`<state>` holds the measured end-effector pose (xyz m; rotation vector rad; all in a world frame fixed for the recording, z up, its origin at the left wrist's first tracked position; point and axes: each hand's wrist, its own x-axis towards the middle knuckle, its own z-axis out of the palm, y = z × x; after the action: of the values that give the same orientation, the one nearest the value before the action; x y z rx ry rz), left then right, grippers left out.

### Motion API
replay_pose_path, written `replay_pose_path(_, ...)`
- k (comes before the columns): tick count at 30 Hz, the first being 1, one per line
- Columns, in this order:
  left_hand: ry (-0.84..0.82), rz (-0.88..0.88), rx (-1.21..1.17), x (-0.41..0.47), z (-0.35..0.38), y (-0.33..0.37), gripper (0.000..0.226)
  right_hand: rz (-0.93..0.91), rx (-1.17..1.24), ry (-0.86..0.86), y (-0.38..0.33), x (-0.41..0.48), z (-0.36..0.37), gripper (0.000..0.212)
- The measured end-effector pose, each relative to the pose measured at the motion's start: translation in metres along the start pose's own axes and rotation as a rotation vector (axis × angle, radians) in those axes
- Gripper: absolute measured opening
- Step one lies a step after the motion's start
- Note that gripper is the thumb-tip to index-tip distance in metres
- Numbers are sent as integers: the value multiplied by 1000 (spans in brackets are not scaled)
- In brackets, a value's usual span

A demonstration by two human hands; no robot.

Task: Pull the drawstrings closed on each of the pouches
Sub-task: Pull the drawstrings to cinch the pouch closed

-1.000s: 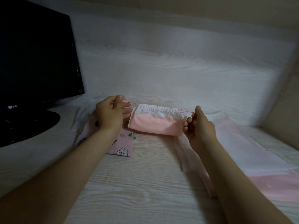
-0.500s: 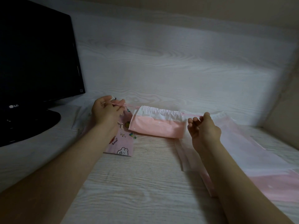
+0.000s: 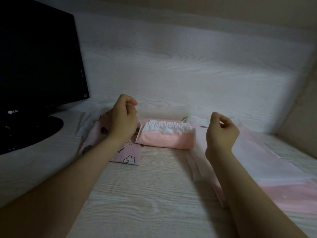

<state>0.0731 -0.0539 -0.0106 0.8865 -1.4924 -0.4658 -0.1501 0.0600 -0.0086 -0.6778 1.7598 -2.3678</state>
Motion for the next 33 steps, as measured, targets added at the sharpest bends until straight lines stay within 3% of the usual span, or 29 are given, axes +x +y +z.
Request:
replay_pose_path(5, -226, 348, 510, -10, 6, -12, 16, -377, -540, -253, 16, -3, 3, 22)
replay_pose_path(9, -239, 337, 635, -10, 1, -9, 10, -498, -828, -225, 26, -2, 8, 37)
replay_pose_path(11, -225, 292, 630, -6, -2, -9, 14, -529, -795, -217, 22, -3, 7, 42)
replay_pose_path(15, -170, 241, 665, -3, -8, -3, 15, -404, -654, -302, 13, -2, 7, 52)
replay_pose_path(21, -87, 283, 918, 10, -19, -5, 11, -307, -655, -94, 21, 17, -4, 48)
replay_pose_path(26, -120, 328, 962, 6, -16, -5, 7, -216, -685, -31, 18, 16, -7, 42)
replay_pose_path(33, -150, 489, 743, -3, -15, -15, 27, -82, -619, -275, 12, 16, -12, 59)
